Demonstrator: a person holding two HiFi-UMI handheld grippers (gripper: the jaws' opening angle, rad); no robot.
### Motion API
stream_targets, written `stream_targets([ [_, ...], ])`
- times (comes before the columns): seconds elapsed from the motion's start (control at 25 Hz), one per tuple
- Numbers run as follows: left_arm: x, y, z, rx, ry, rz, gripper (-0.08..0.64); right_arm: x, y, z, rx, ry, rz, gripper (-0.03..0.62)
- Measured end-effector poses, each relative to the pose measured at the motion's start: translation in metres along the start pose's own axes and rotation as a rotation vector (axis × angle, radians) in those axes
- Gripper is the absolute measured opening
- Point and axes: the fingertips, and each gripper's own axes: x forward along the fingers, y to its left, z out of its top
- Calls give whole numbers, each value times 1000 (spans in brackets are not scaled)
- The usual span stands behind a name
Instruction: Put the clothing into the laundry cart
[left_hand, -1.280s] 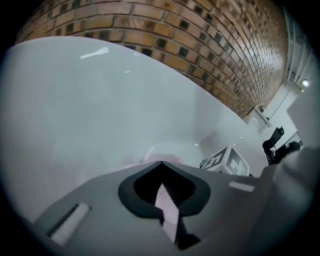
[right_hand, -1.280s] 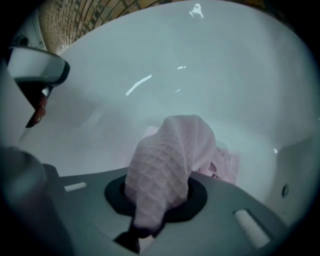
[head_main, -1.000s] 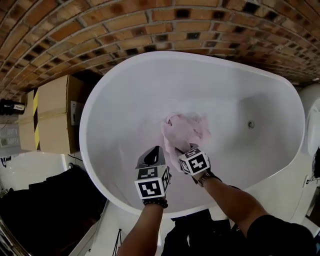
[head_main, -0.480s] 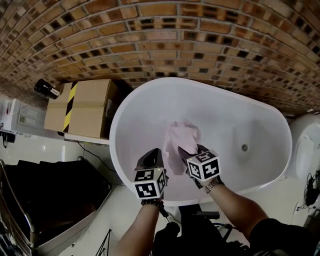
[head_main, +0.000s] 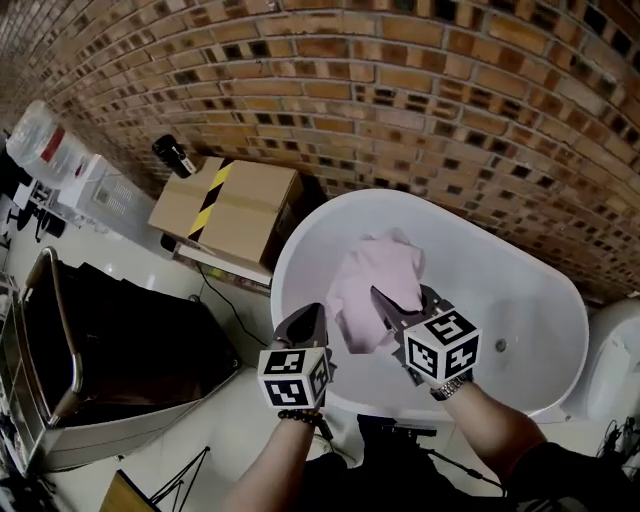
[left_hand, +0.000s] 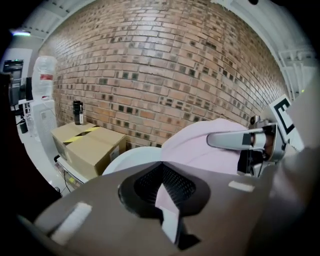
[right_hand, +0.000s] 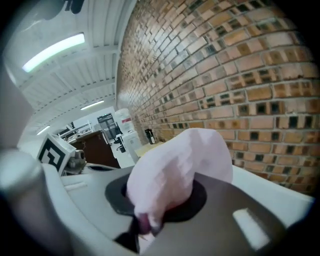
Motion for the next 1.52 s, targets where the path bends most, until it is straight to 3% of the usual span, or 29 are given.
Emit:
stream_targets([
  [0.4, -133, 34, 97, -8, -130, 122, 0, -8, 151, 138, -134, -130, 226, 67],
  [0.76, -307, 84, 187, 31, -283, 302, 0, -8, 331, 237, -244, -202, 481, 67],
  [1.16, -518, 125, 209, 61, -399, 497, 0, -32, 542, 304, -302, -309, 693, 67],
  [1.52, -613, 190, 209, 71, -440, 584, 0, 19, 667, 334, -296, -321, 760, 67],
])
